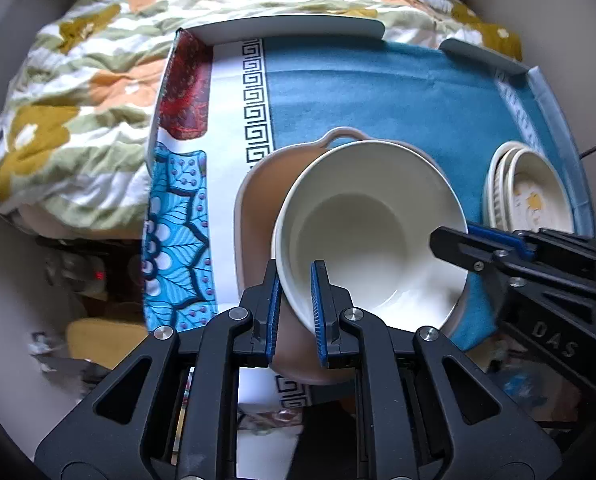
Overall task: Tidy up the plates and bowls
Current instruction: 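Carry the white bowl and lower it into the cream bowl, then open the right gripper and release the white bowl, then grasp the rim of the mauve bowl holding the nested bowls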
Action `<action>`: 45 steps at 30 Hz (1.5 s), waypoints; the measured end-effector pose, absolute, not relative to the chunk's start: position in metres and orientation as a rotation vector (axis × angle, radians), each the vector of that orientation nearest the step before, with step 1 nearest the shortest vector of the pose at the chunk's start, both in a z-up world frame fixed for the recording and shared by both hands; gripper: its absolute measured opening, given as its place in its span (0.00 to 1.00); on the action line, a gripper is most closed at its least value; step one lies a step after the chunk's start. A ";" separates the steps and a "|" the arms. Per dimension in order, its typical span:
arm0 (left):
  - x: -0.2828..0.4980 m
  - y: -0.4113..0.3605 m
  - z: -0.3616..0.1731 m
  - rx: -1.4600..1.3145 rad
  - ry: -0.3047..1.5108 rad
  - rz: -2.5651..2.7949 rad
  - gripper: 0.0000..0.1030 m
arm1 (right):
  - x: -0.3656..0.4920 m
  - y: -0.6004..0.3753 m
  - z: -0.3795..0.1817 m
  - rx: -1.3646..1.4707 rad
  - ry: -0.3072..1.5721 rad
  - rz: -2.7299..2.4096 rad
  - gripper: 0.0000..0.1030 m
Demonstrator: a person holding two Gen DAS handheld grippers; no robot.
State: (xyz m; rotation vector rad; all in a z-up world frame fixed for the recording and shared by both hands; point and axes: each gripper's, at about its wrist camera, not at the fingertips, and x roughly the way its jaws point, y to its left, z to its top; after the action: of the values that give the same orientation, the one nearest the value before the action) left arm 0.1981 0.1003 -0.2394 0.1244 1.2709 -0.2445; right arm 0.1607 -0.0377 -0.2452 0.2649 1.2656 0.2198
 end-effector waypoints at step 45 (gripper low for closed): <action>0.152 0.164 -0.212 0.163 1.216 -0.280 1.00 | 0.108 -0.058 -0.229 0.002 1.278 0.199 0.95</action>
State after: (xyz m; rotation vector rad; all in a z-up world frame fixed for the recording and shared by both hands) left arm 0.1522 0.1642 -0.2122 0.1631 1.2161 -0.2797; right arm 0.1076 -0.0582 -0.2294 0.0020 1.2775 0.1988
